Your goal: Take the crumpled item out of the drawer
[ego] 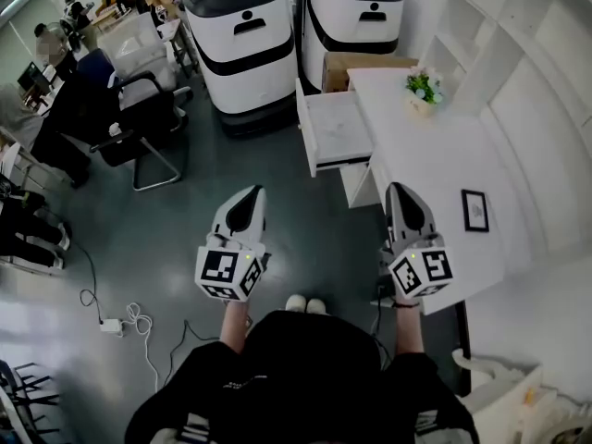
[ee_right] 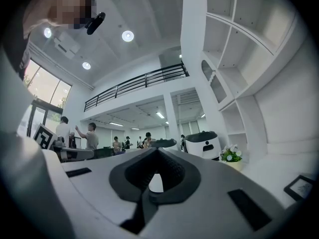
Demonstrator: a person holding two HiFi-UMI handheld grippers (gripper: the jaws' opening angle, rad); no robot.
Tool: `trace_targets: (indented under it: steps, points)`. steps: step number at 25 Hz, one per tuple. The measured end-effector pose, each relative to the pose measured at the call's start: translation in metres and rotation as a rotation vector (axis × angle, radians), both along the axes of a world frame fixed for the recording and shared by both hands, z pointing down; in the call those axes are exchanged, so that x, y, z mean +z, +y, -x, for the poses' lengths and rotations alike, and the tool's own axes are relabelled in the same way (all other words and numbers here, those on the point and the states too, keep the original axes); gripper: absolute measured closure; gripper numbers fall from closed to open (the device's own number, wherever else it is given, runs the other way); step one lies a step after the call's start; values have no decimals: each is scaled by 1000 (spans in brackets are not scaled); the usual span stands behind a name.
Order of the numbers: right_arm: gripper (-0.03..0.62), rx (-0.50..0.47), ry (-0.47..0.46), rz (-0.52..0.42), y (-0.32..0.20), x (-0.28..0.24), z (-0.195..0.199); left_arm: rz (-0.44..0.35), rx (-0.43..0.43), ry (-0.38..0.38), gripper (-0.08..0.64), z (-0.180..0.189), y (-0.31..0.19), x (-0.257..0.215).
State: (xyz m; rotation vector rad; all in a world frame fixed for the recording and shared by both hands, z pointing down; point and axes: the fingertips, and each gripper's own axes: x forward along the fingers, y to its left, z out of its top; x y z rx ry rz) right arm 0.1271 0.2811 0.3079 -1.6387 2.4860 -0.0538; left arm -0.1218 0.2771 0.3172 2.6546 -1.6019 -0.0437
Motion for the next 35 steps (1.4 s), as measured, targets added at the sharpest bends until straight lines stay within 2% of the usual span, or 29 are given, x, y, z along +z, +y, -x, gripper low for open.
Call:
trace_targets:
  steps: [6,16,24,35]
  points:
    - [600,8,-6,8,-7,4,-13,13,3,-10,561,-11,0,6]
    - [600,-26,-19,55,-42,27,-8,57,-19,-4,563,-10,-27,25]
    - [600,-18,-33,80,-113,36,2,74,-12,3,563,0,-97,34]
    - [600,25,-27,127,-201,47,21,118,59,7,563,6,-198,51]
